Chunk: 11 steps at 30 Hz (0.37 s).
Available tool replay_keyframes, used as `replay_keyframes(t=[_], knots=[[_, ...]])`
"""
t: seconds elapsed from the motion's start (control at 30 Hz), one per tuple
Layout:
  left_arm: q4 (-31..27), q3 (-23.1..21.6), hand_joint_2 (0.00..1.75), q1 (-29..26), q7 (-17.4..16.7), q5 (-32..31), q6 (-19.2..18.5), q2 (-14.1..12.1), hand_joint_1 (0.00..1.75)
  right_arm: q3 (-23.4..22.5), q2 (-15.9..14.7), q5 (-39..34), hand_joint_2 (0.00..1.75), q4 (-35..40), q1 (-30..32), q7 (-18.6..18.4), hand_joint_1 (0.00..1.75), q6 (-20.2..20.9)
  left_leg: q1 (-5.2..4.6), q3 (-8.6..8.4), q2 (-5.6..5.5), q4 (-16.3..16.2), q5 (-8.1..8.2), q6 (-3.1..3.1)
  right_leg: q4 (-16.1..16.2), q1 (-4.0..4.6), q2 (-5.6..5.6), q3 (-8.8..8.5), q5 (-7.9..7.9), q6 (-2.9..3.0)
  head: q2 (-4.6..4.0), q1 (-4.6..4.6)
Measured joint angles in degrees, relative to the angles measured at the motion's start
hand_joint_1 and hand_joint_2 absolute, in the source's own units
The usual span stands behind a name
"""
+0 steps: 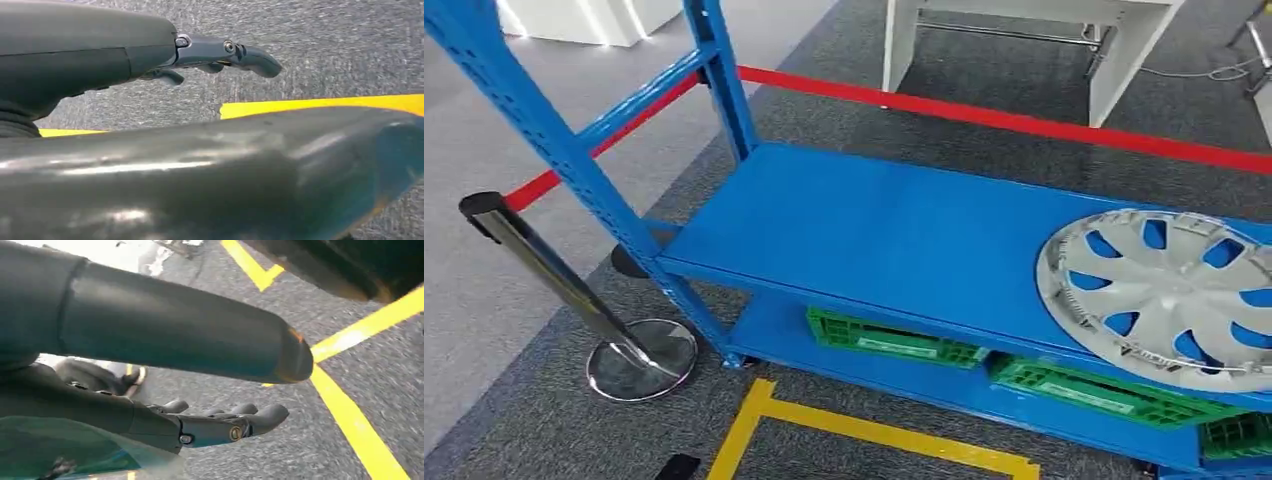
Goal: Take the parts from the cabinet and place them on the table.
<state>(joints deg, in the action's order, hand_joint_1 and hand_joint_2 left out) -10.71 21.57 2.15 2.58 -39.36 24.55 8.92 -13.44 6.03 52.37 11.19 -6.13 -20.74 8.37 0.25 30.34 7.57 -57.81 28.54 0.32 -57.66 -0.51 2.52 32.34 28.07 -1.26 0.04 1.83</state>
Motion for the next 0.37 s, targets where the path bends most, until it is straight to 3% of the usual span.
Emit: replay_keyframes(t=[0.03, 0.07, 0.1, 0.13, 0.17, 0.2, 0.23, 0.3, 0.33, 0.37], knots=[[0.0, 0.0, 0.0, 0.0, -0.02, -0.02, 0.0, 0.04, 0.0, 0.0, 0.0, -0.13, 0.0, 0.02, 0.02, -0.15, 0.0, -0.08, 0.16, -0.07, 0.08, -0.13, 0.59, -0.49, 0.42, -0.46, -0.68, -0.7, -0.37, 0.57, 0.0, 0.0], [0.0, 0.0, 0.0, 0.05, 0.0, -0.31, -0.09, 0.02, 0.0, -0.04, 0.07, -0.59, 0.0, 0.0, 0.15, -0.33, 0.0, -0.24, 0.36, 0.25, -3.01, -1.66, 1.88, -0.75, 0.43, -0.49, -1.18, -0.72, -0.46, 0.82, 0.0, 0.38], [0.0, 0.0, 0.0, 0.01, 0.02, -0.53, -0.22, 0.02, 0.0, -0.22, 0.0, -1.16, 0.0, 0.0, 0.31, -0.28, 0.0, -0.61, 0.46, 1.81, -5.34, -5.32, 4.18, -0.85, 0.43, -0.53, -1.82, -0.63, -0.5, 1.07, 0.0, 0.66], [0.0, 0.0, 0.0, -0.14, 0.02, -0.81, -0.37, -0.04, 0.0, -0.53, -0.04, -1.69, 0.0, 0.0, 0.56, 0.07, 0.0, -1.12, 0.48, 3.96, -6.45, -10.26, 6.64, -0.92, 0.42, -0.51, -2.58, -0.56, -0.53, 1.22, 0.0, 0.79], [0.0, 0.0, 0.0, -0.35, 0.02, -0.81, -0.39, -0.09, 0.0, -0.96, -0.15, -2.14, 0.0, 0.0, 0.9, 0.59, 0.0, -1.25, 0.45, 6.12, -6.83, -15.0, 8.48, -0.94, 0.4, -0.4, -3.46, -0.51, -0.55, 1.34, 0.0, 0.75], [0.0, 0.0, 0.0, -0.63, 0.02, -0.83, -0.39, -0.13, 0.0, -1.22, -0.22, -2.34, 0.0, 0.0, 1.29, 1.02, 0.0, -1.38, 0.43, 7.42, -6.96, -17.69, 9.01, -0.87, 0.35, -0.31, -4.35, -0.53, -0.55, 1.35, 0.0, 0.79], [0.0, 0.02, 0.0, -0.83, 0.02, -0.83, -0.39, -0.13, 0.0, -1.38, -0.26, -2.43, 0.0, -0.02, 1.59, 1.2, 0.0, -1.44, 0.43, 7.53, -7.03, -17.58, 7.98, -0.71, 0.29, -0.23, -5.35, -0.59, -0.55, 1.35, 0.0, 0.72], [0.0, 0.02, 0.0, -0.8, 0.04, -0.87, -0.39, -0.15, 0.0, -1.62, -0.28, -2.49, 0.0, -0.04, 2.18, 1.18, 0.0, -1.57, 0.43, 5.04, -7.54, -10.99, 3.03, -0.19, 0.02, -0.18, -7.14, -0.61, -0.53, 1.33, 0.0, 0.75], [0.0, 0.0, 0.0, -0.77, 0.04, -0.87, -0.39, -0.15, 0.0, -1.68, -0.28, -2.49, 0.0, -0.04, 2.3, 1.2, 0.0, -1.6, 0.43, 2.68, -8.72, -5.25, -0.04, 0.15, -0.06, -0.18, -8.13, -0.64, -0.5, 1.28, 0.0, 0.75], [0.0, 0.0, 0.0, -0.8, 0.04, -0.87, -0.39, -0.33, 0.0, -1.79, -0.26, -2.49, 0.0, -0.04, 2.33, 1.2, 0.0, -1.66, 0.58, 1.2, -12.0, -1.87, -0.54, 0.57, -0.1, -0.33, -8.89, -0.45, -0.49, 1.23, 0.0, 0.73]])
